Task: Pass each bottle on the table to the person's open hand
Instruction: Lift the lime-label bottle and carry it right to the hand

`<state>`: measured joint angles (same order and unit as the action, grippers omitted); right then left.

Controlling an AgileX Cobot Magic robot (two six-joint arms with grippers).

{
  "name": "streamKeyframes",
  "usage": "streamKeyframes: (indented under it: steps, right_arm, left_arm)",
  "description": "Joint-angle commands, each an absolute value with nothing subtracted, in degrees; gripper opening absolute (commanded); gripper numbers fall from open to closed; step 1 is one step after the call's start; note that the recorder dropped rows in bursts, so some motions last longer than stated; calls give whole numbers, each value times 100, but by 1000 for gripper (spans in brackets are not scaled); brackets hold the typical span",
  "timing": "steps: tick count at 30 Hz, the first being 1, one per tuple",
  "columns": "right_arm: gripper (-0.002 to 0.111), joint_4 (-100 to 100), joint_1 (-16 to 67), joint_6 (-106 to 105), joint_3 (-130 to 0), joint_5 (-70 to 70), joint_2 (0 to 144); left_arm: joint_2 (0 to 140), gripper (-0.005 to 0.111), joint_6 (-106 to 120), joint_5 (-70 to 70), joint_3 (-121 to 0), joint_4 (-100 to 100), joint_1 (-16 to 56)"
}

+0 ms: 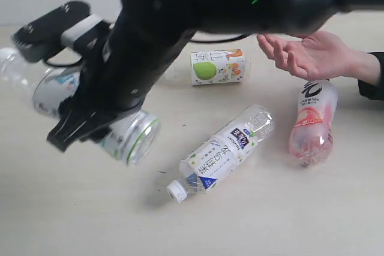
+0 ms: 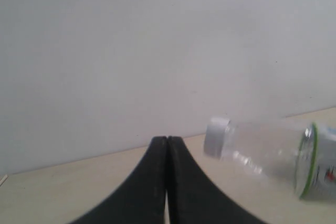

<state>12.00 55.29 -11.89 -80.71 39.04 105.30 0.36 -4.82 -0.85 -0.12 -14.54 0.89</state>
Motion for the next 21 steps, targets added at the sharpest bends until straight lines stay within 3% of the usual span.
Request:
streamKeyframes:
  steps: [1, 9, 15, 21]
  right_arm:
    - [0, 845, 4842, -1029, -7750, 4442, 9615]
    - [0, 618, 2617, -989, -7021, 4651, 7935]
    - [0, 769, 1202, -1161, -7021, 5194, 8007]
    - [0, 1469, 855, -1699, -7021, 5286, 8719]
  left_arm:
    - [0, 0, -474, -94, 0, -1464, 71]
    - [0, 0, -474, -94, 0, -1464, 71]
    - [0, 0, -474, -94, 0, -1464, 71]
    - [0, 0, -474, -94, 0, -1464, 71]
